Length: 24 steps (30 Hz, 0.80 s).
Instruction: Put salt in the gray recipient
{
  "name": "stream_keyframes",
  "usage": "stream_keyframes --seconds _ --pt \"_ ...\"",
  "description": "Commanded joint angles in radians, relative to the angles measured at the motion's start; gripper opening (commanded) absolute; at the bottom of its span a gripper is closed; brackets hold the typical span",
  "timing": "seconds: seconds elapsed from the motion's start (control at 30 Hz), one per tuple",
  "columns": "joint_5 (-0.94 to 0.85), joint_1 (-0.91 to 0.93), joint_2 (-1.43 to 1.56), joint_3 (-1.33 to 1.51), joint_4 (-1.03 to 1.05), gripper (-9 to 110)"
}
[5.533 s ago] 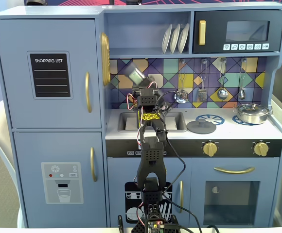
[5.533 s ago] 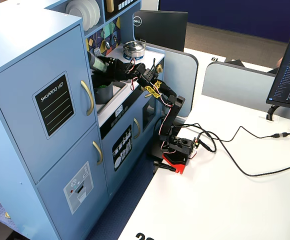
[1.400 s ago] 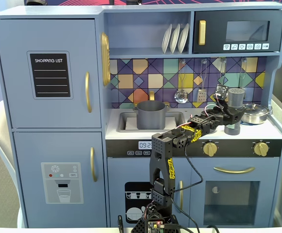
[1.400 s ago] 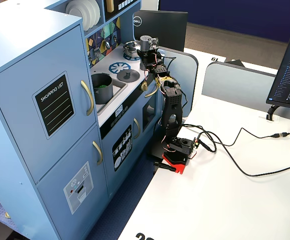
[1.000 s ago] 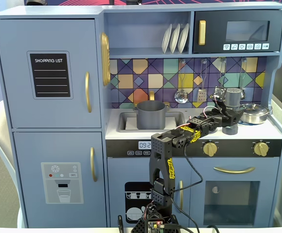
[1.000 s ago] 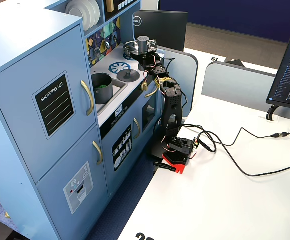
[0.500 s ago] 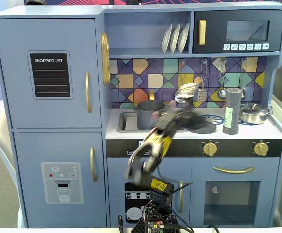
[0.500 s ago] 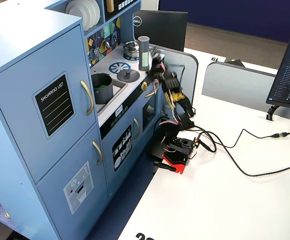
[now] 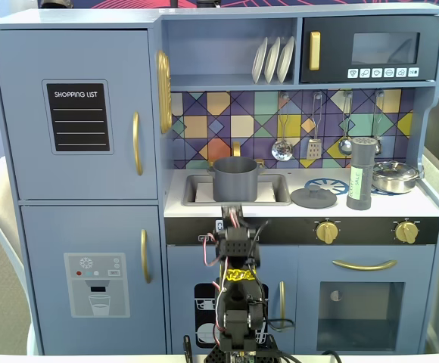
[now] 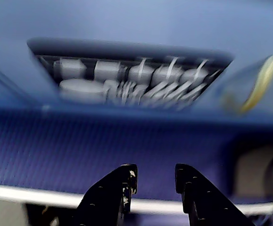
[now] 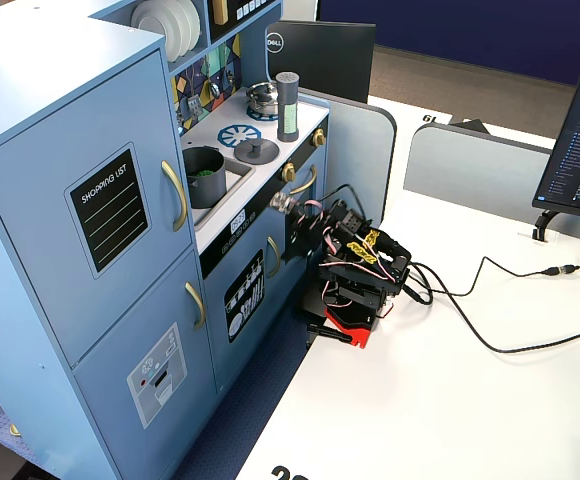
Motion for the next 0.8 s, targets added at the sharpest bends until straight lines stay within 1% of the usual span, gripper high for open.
stream_keyframes --seconds 0.0,0.13,0.17,0.23,0.3,0.33,0.4,0.77 --pt "-0.046 0.011 0.015 0.121 -0.087 0" --pt "-0.089 0.023 0.015 0.261 -0.150 0" --pt "-0.095 0.020 0.017 0.262 -0.132 0" --pt "-0.032 -0.003 0.017 0.262 -0.121 0" --pt "-0.040 -0.003 0.017 0.264 -0.089 0" --pt "-0.071 -0.003 0.017 0.264 -0.057 1" --pt "0.029 -0.003 0.017 0.264 -0.046 2" --pt "0.021 -0.006 0.017 0.264 -0.046 5"
